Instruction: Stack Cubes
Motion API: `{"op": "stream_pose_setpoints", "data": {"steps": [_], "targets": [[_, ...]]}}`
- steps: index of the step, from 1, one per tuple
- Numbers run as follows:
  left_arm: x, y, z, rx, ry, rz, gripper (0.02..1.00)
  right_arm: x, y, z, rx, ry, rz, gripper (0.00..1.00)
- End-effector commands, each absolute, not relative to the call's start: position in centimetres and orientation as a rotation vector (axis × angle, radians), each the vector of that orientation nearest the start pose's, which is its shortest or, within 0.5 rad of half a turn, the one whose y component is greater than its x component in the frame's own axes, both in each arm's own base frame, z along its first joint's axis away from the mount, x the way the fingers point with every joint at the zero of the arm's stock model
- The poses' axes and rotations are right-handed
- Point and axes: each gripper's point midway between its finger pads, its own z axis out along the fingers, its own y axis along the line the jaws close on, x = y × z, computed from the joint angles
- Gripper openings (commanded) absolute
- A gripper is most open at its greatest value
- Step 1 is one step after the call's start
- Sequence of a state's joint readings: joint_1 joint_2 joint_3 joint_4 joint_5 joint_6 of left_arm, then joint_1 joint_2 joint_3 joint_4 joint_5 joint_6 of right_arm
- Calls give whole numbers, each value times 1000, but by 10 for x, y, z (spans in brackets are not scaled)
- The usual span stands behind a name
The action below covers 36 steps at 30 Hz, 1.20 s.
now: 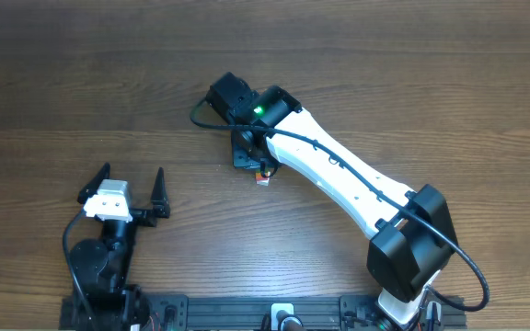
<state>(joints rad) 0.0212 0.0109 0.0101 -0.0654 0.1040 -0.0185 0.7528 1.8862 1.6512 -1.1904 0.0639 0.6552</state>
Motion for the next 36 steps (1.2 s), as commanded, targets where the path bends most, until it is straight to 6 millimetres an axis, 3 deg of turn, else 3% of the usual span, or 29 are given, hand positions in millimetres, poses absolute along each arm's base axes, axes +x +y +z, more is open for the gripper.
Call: {"op": "stream_pose_setpoints", "data": {"steps": [1,20,22,30,36], "targets": [[246,-11,159,53,1635,-66,1000,292,257,114,-134,2988,21,14],[246,-11,159,53,1635,-66,1000,292,257,105,-135,3008,-3,42],[246,-11,159,53,1635,-66,998,292,256,105,-135,3009,-4,150],[246,-11,159,53,1635,-66,1000,291,256,104,-136,3011,-7,987],[246,-11,159,53,1635,-66,998,292,256,105,-136,3008,-4,993]]}}
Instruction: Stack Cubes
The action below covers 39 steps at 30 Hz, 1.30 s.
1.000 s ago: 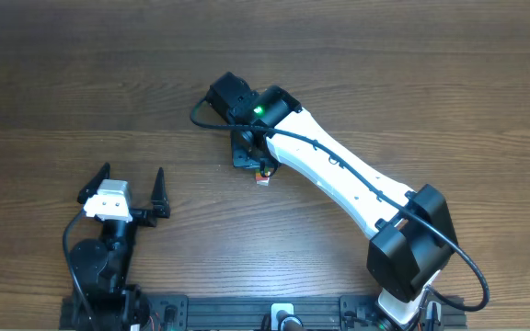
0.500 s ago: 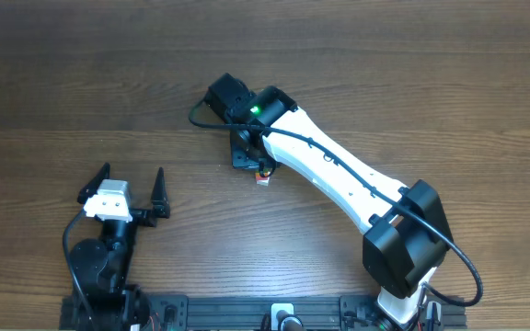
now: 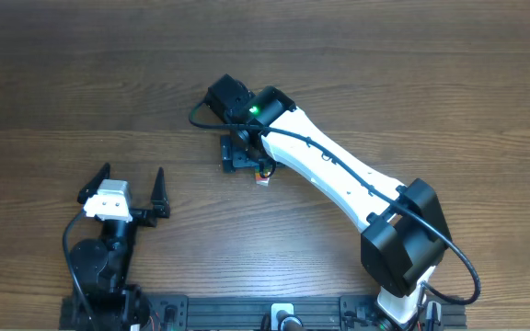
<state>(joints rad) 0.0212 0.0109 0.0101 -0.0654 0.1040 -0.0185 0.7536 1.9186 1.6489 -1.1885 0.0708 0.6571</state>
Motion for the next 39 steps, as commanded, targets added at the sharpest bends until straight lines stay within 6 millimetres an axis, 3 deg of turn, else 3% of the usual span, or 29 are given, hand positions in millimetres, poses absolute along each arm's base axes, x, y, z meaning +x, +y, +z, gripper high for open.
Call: {"op": "stream_pose_setpoints", "data": {"steps": [1,4,7,9,12,15,21,24,28,32,39], "targets": [[246,-11,159,53,1635,-66,1000,293,257,106,-134,3001,5,993],[246,-11,159,53,1635,-66,1000,302,260,122,-158,2953,37,993],[246,-11,159,53,1635,-66,1000,321,257,156,-209,2852,73,993],[246,-11,159,53,1635,-66,998,336,243,183,-193,2774,59,993],[246,-11,159,53,1635,-66,1000,357,207,214,-126,2697,34,991],[246,-11,159,53,1635,-66,998,370,156,238,-36,2627,-47,991],[246,-11,159,53,1635,-66,998,356,77,280,20,2444,-189,991],[246,-11,159,53,1635,-66,1000,339,49,289,82,2352,-174,991],[246,-11,159,53,1635,-66,1000,312,15,285,121,2246,-128,993],[246,-11,159,53,1635,-66,1000,290,10,277,30,2112,-59,991],[246,-11,159,53,1635,-66,1000,262,6,257,46,1836,37,993]]}}
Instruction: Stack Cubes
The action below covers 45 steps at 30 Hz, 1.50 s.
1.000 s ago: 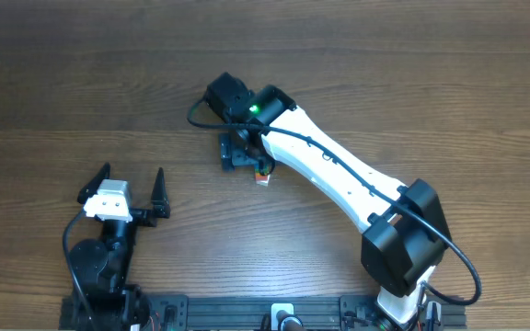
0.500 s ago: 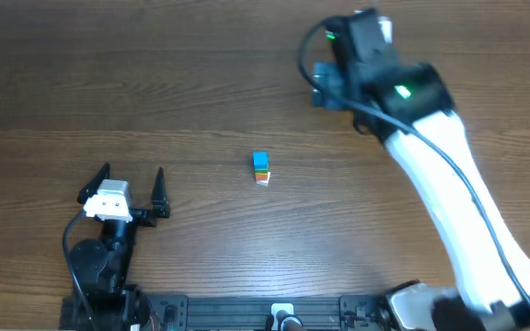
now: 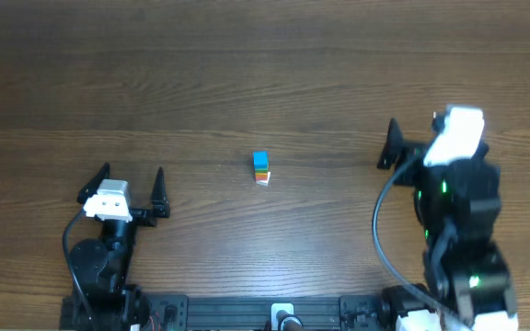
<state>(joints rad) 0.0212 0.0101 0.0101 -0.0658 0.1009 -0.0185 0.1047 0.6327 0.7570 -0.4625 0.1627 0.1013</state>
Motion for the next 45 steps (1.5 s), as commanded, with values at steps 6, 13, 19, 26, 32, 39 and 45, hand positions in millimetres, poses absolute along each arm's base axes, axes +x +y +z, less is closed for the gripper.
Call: {"op": "stream_pose_setpoints", "data": {"steps": [6,13,19,26,32,39,45], "targets": [[246,-11,159,53,1635,-66,1000,249,-12,232,127,1668,53,991],[246,-11,159,53,1635,-66,1000,244,-22,216,137,1527,30,993],[246,-11,159,53,1635,-66,1000,248,-17,187,103,1519,42,993],[246,-11,159,53,1635,-66,998,248,-7,179,62,1556,91,993],[246,-11,159,53,1635,-66,1000,247,-5,172,59,1581,99,993],[246,-11,159,53,1635,-66,1000,246,-5,160,67,1630,103,991],[246,-11,159,53,1635,-66,1000,246,-5,160,68,1631,102,991]]}}
